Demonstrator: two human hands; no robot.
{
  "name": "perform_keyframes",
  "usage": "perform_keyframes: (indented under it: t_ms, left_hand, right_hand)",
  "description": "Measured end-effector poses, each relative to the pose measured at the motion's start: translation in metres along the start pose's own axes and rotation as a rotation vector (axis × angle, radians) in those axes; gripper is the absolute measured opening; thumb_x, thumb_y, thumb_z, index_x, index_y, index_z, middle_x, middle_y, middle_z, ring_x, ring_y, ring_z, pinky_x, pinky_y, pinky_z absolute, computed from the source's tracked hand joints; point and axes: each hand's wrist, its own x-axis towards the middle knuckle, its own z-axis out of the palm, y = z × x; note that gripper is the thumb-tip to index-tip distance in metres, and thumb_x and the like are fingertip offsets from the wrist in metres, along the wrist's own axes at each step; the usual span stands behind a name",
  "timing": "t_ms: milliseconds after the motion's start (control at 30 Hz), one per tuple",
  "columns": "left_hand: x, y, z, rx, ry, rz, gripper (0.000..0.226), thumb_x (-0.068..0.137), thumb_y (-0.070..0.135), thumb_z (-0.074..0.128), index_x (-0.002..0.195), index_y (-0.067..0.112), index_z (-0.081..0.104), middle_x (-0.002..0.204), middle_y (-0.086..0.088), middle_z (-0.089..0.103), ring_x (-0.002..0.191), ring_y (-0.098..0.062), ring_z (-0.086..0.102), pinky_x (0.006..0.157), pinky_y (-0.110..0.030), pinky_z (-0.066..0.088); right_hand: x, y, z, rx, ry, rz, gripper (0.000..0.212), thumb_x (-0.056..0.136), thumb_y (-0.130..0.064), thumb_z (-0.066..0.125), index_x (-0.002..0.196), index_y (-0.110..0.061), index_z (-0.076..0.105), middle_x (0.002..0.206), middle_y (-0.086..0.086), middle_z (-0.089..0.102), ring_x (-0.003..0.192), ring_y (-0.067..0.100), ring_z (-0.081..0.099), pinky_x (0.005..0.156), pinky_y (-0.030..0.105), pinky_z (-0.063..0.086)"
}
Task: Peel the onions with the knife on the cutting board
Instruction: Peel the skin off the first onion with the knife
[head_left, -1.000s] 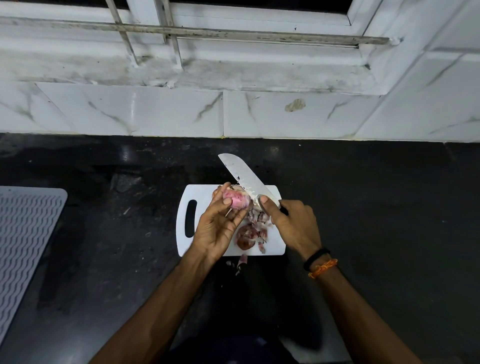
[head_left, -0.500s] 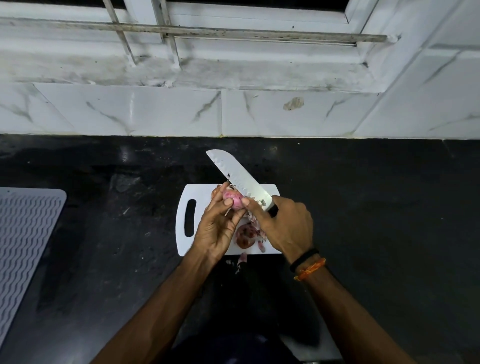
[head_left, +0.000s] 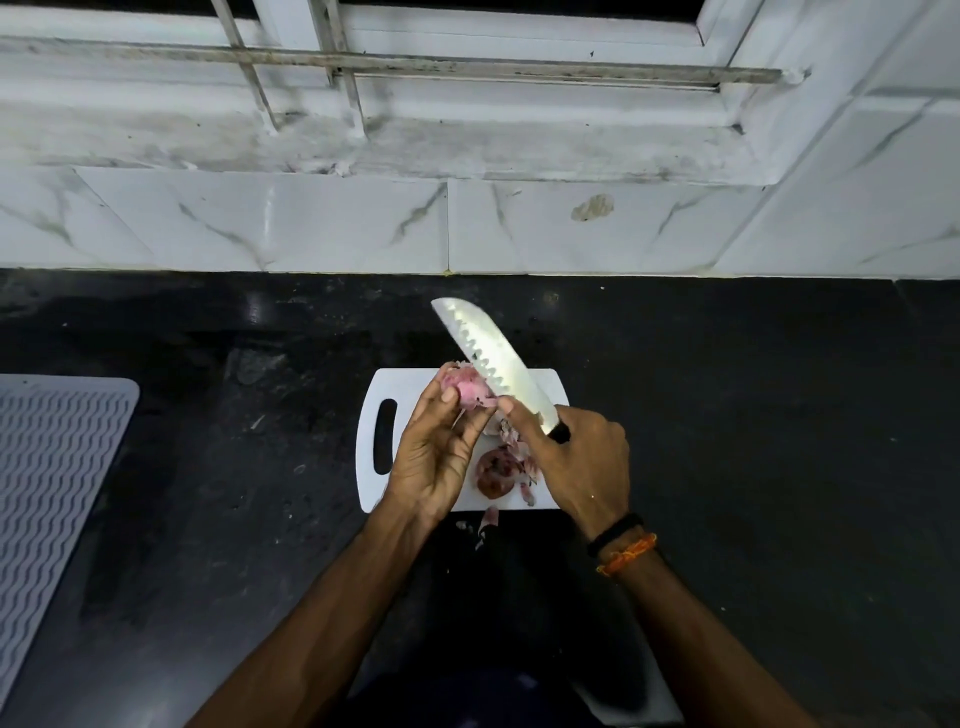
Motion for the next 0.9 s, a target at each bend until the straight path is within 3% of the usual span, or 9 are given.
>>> perform_keyframes:
  t_ms: [100,233,300,400,533,700,800,900]
  left_hand:
    - [0.001,-0.001,0.0,-0.023,-0.027,-0.015,0.079,0.055,0.011,0.097,0.124,-0.001,0.06,0.128,-0.023,0.064,0.118,-0.035,0.064,0.099,-0.043,0.054]
    - [0.001,-0.003,0.002,-0.045,0.012,-0.024,0.091,0.048,0.012,0.1,0.126,0.0,0.055,0.126,-0.021,0.066,0.114,-0.032,0.067,0.091,-0.04,0.058]
    - [0.001,-0.002,0.002,-0.039,0.007,-0.029,0.088,0.048,0.013,0.1,0.123,0.001,0.056,0.126,-0.021,0.065,0.115,-0.032,0.066,0.093,-0.04,0.058]
    - [0.0,-0.002,0.0,-0.027,-0.013,-0.028,0.083,0.054,0.014,0.098,0.124,0.001,0.055,0.134,-0.022,0.06,0.12,-0.033,0.064,0.096,-0.041,0.056]
    - [0.0,-0.002,-0.003,-0.024,-0.024,-0.027,0.078,0.054,0.013,0.098,0.119,0.001,0.057,0.122,-0.021,0.066,0.115,-0.033,0.066,0.099,-0.043,0.054]
    - [-0.002,-0.005,-0.001,0.068,-0.081,-0.029,0.04,0.054,0.012,0.097,0.086,0.009,0.074,0.11,-0.016,0.071,0.109,-0.028,0.069,0.091,-0.037,0.058]
    - [-0.001,-0.004,-0.001,0.09,-0.076,0.003,0.049,0.054,0.012,0.097,0.094,0.008,0.069,0.113,-0.015,0.07,0.11,-0.027,0.068,0.089,-0.037,0.058]
    - [0.0,-0.003,-0.004,0.133,-0.047,0.033,0.055,0.057,0.015,0.097,0.1,0.006,0.065,0.121,-0.016,0.065,0.115,-0.028,0.066,0.09,-0.038,0.057]
  right_hand:
    - [0.002,0.005,-0.002,0.024,0.015,0.051,0.058,0.081,-0.074,0.059,0.049,-0.029,0.041,0.04,-0.013,0.045,0.042,0.002,0.049,0.043,0.015,0.026]
    - [0.002,0.008,0.002,-0.021,0.006,0.067,0.062,0.079,-0.078,0.055,0.049,-0.025,0.042,0.041,-0.009,0.042,0.039,0.006,0.042,0.045,0.024,0.031]
    - [0.002,0.007,0.004,-0.016,0.003,0.068,0.06,0.081,-0.076,0.056,0.05,-0.027,0.042,0.041,-0.01,0.042,0.039,0.006,0.042,0.046,0.024,0.033]
    - [0.001,0.004,0.003,-0.022,-0.005,0.04,0.054,0.082,-0.074,0.056,0.053,-0.031,0.041,0.043,-0.014,0.042,0.04,0.003,0.045,0.046,0.013,0.028]
    - [0.003,0.001,0.003,-0.031,0.004,0.024,0.053,0.082,-0.076,0.055,0.055,-0.032,0.041,0.045,-0.016,0.043,0.041,0.0,0.045,0.047,0.013,0.028]
    - [0.008,-0.003,0.004,-0.047,0.011,0.034,0.061,0.077,-0.081,0.055,0.051,-0.029,0.038,0.041,-0.013,0.038,0.04,0.003,0.04,0.047,0.021,0.029]
    - [0.01,-0.006,0.001,-0.031,-0.018,0.037,0.059,0.078,-0.076,0.06,0.048,-0.031,0.035,0.036,-0.014,0.037,0.038,0.002,0.045,0.043,0.012,0.023]
    - [0.01,-0.006,0.0,-0.021,-0.034,0.025,0.061,0.079,-0.072,0.062,0.046,-0.031,0.033,0.034,-0.016,0.039,0.043,-0.005,0.049,0.04,0.015,0.029]
